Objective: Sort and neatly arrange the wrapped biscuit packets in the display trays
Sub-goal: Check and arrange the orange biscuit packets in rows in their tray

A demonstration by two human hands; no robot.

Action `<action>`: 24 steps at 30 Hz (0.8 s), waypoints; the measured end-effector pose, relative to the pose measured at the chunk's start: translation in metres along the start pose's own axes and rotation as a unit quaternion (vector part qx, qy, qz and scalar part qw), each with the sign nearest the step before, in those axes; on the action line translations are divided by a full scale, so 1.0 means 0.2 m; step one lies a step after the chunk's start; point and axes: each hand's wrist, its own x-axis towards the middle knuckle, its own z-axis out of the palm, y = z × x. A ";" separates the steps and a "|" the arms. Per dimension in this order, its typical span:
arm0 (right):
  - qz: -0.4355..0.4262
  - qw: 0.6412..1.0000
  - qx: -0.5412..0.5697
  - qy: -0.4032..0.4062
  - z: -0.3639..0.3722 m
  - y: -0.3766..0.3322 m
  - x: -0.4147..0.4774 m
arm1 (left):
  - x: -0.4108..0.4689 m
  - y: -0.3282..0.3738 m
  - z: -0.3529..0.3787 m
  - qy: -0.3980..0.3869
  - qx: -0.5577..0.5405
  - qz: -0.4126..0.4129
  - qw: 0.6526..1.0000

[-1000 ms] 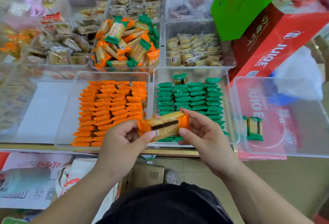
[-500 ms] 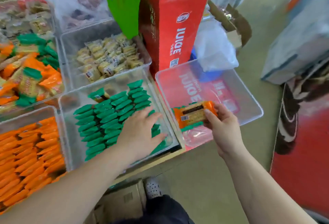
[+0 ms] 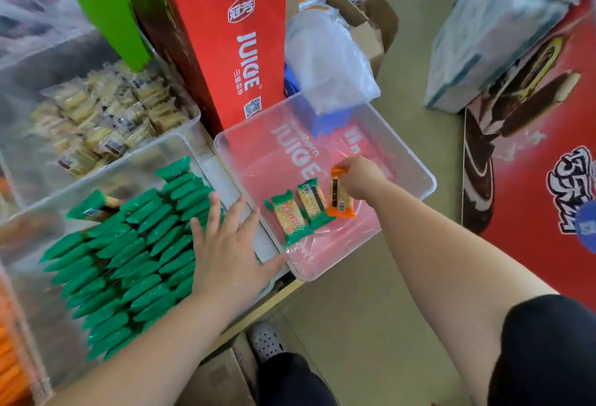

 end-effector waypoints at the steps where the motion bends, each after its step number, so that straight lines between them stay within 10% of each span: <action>1: 0.006 1.000 0.001 -0.001 0.01 0.00 0.02 | 0.00 0.00 0.00 0.000 -0.008 -0.002 1.000; 15: -0.079 0.981 0.151 0.094 0.11 -0.26 -0.34 | -0.23 -0.17 -0.02 0.057 0.036 0.067 0.995; 24: -0.311 0.906 0.280 0.070 0.44 -0.78 -1.06 | -1.02 -0.84 0.12 0.081 0.024 -0.168 0.982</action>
